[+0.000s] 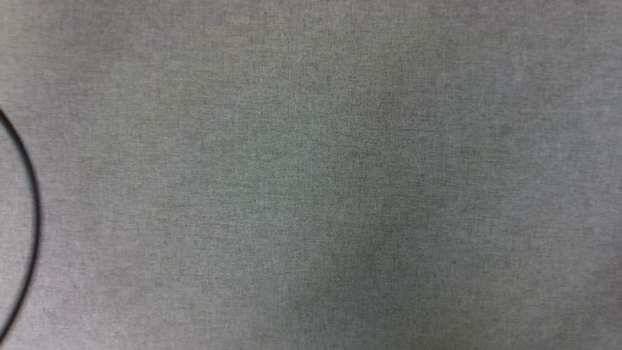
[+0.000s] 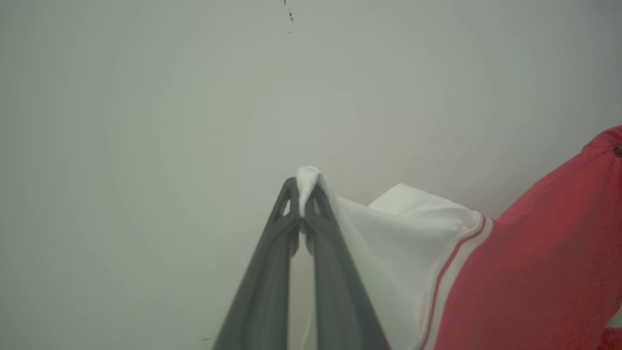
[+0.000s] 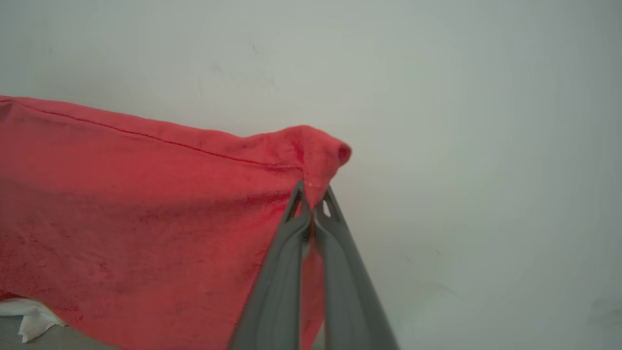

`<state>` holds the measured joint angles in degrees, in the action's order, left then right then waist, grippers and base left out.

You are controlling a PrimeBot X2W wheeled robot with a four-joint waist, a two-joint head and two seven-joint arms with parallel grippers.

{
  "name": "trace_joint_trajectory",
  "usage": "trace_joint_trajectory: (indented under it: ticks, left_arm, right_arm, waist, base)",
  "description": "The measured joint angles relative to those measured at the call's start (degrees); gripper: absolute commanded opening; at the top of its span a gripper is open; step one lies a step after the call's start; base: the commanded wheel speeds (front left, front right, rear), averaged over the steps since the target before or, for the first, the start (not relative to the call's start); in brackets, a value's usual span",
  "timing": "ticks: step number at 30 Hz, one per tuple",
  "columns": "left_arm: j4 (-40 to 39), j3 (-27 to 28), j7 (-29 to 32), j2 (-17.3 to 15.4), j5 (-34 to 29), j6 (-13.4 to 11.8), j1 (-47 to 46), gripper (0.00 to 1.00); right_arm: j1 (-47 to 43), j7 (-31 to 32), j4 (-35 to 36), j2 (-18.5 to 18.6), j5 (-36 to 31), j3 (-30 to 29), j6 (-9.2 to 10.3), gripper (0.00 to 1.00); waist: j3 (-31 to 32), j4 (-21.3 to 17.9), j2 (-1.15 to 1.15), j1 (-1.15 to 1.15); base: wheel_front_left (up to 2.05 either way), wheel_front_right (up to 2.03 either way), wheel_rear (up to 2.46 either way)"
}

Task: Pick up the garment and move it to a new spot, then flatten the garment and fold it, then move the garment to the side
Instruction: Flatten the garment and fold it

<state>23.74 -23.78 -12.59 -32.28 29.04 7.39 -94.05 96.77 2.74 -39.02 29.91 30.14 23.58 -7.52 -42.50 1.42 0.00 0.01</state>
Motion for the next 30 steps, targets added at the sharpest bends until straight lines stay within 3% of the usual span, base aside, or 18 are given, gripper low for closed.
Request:
trace_joint_trajectory:
  ticks: [3,4,8,18,24,30]
  left_arm:
    - [-1.37,-0.43,-0.92,-0.27,-0.05,-0.78,6.38,0.00]
    - [-3.87,-0.41,-1.56,-1.04,0.09,-2.01,12.96,0.00]
    - [-8.01,-1.24,-1.99,-2.67,-1.42,-4.61,22.83,0.00]
    - [-19.65,1.31,-2.30,-4.71,2.26,-11.72,50.99,0.00]
    - [-23.27,2.10,-2.38,-4.10,4.13,-14.63,66.47,0.00]
    - [-25.54,2.87,-2.40,-1.18,6.05,-16.00,80.12,0.00]
  right_arm:
    - [-5.30,-1.43,1.69,0.56,2.89,1.66,0.00,0.00]
    - [-10.77,-2.30,4.74,1.53,5.06,3.49,0.00,0.00]
    - [-19.75,-2.44,9.17,2.72,7.42,5.57,-0.01,0.00]
    - [-43.85,-1.62,19.05,5.14,9.28,4.66,0.00,0.00]
    - [-55.93,-0.02,21.62,4.93,8.56,3.18,0.00,0.00]
    - [-66.34,0.46,22.78,3.91,7.98,2.12,-0.01,0.00]
  waist:
    - [1.17,0.01,0.00,0.00]
    - [2.57,-0.05,0.00,0.00]
    - [4.90,-0.21,0.00,-0.01]
    - [12.94,-0.20,0.00,-0.01]
    - [17.97,0.37,0.00,-0.02]
    - [23.56,0.68,0.00,-0.02]
  base:
    - [0.00,0.00,0.00]
    - [0.00,0.00,0.00]
    - [0.00,0.00,0.00]
    - [0.00,0.00,0.00]
    - [0.00,0.00,0.00]
    - [0.00,0.00,0.00]
